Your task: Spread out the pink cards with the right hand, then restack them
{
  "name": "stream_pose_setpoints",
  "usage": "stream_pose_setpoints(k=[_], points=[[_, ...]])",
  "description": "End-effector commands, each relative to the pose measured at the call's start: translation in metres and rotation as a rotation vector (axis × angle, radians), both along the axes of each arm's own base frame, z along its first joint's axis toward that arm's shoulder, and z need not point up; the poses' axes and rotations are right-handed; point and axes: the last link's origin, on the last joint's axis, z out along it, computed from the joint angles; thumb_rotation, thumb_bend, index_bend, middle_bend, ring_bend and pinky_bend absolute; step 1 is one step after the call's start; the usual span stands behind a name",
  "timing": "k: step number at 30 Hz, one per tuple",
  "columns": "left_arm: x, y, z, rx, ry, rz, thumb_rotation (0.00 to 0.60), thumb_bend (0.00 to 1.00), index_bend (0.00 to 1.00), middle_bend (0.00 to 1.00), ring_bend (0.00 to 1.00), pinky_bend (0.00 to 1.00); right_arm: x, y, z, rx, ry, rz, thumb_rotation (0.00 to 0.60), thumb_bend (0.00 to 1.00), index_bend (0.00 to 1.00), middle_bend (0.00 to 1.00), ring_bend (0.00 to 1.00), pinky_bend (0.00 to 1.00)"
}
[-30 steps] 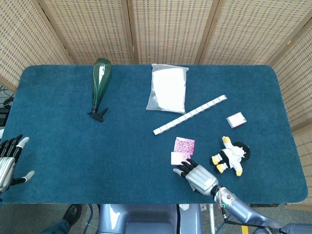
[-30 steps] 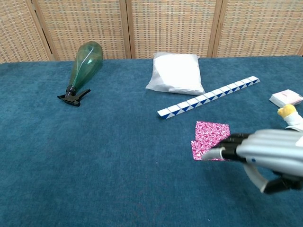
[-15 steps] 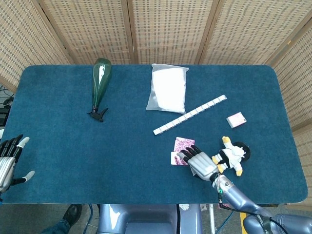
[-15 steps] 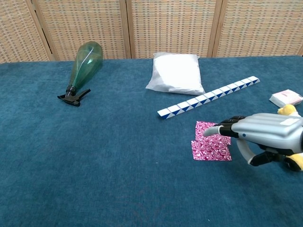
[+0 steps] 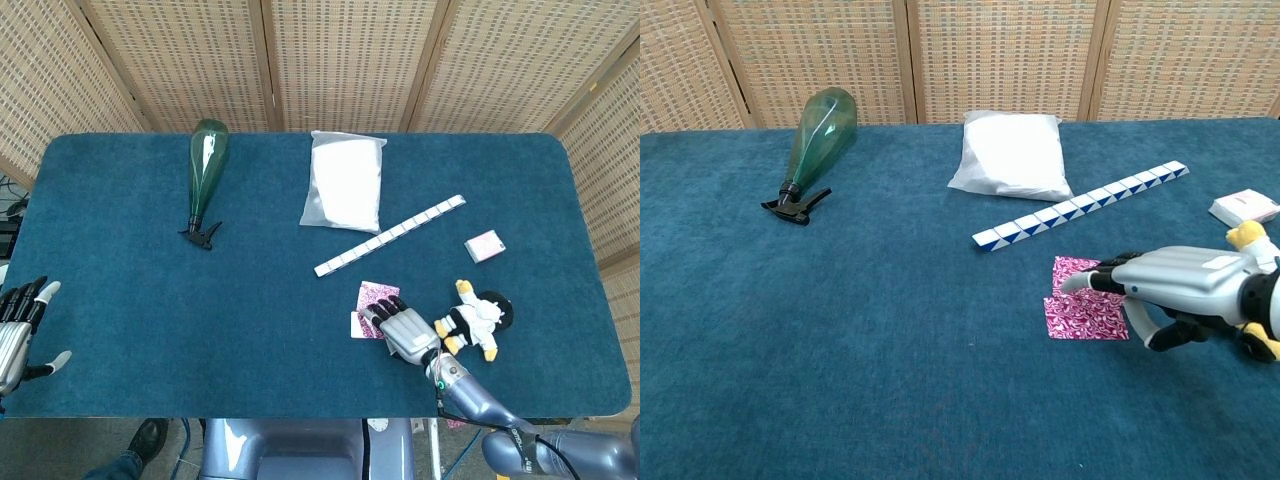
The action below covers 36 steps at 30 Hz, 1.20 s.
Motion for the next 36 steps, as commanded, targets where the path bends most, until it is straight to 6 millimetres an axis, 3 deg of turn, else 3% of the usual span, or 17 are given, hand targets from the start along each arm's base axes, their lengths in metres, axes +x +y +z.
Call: stream_pose_setpoints(k=[1, 15, 36], points=[[0.0, 0.0, 0.0, -0.001, 0.0, 0.0, 0.6, 0.22, 0.0, 0.0, 0.0, 0.0, 0.002, -0.001, -0.003, 0.004, 0.006, -0.005, 0.6, 1.0, 0.05, 0.1, 0.0, 0.04], [0.0, 0.0, 0.0, -0.003, 0.002, 0.0, 0.6, 0.22, 0.0, 0.0, 0.0, 0.0, 0.022, -0.008, -0.015, 0.012, -0.014, -0.051, 0.6, 1.0, 0.05, 0.1, 0.0, 0.04], [0.0, 0.0, 0.001, -0.016, -0.008, -0.003, 0.6, 0.22, 0.0, 0.0, 0.0, 0.0, 0.071, -0.003, -0.04, 0.04, -0.013, -0.005, 0.6, 1.0, 0.05, 0.1, 0.0, 0.04]])
